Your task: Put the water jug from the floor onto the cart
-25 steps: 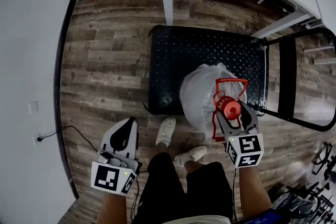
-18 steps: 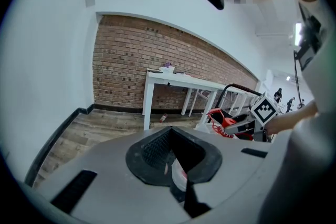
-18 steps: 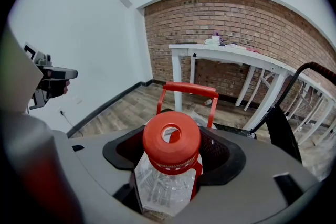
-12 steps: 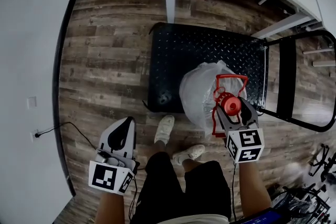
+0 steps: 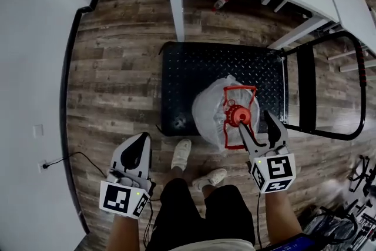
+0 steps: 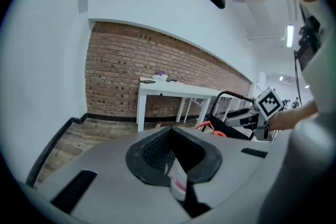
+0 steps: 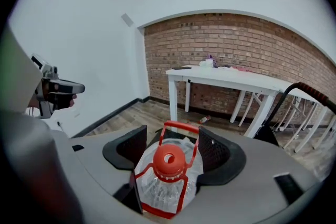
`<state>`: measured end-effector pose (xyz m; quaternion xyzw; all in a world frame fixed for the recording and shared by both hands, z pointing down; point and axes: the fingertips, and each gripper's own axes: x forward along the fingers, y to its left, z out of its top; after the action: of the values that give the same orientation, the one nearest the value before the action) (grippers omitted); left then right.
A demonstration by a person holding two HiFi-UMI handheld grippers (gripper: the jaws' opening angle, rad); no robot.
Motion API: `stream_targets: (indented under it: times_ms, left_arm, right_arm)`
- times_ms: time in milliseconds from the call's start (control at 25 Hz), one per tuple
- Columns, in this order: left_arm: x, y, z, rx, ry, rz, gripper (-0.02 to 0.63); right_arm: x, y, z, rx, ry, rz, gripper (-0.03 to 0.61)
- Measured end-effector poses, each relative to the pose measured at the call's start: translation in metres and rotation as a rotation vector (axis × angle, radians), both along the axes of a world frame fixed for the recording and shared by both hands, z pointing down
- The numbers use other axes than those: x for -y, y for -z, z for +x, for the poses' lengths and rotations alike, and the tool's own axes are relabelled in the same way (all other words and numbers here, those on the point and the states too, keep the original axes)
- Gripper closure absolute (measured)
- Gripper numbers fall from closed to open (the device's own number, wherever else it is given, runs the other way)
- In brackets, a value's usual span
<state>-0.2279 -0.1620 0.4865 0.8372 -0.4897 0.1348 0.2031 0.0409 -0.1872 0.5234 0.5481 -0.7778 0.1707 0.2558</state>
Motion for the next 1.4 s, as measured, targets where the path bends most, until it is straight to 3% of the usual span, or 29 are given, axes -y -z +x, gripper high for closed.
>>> stream_targets:
  times_ms: [320,560,800,1080,1400]
  left_arm:
    - [0.027,0.054,0.018,0.005,-0.107,0.067,0.620]
    - [0.064,0.118,0.035,-0.043,-0.236,0.156,0.620]
    - [0.067,0.171,0.060,-0.090,-0.305,0.220,0.620]
    - [0.027,0.218,0.077,-0.118,-0.312,0.266,0.620]
    - [-0.050,0.265,0.081,-0.128,-0.232,0.332,0.620]
  right_arm:
    - [-0.006,0.096,0.007,0.067,-0.056,0.157,0.283]
    - [-0.023,0.186,0.018,0.061,-0.179,0.307,0.316]
    - [-0.053,0.243,0.026,0.057,-0.245,0.380,0.349]
    - [-0.091,0.280,0.027,0.027,-0.216,0.445,0.421]
    - [-0.143,0.316,0.026,0.051,-0.117,0.530,0.437]
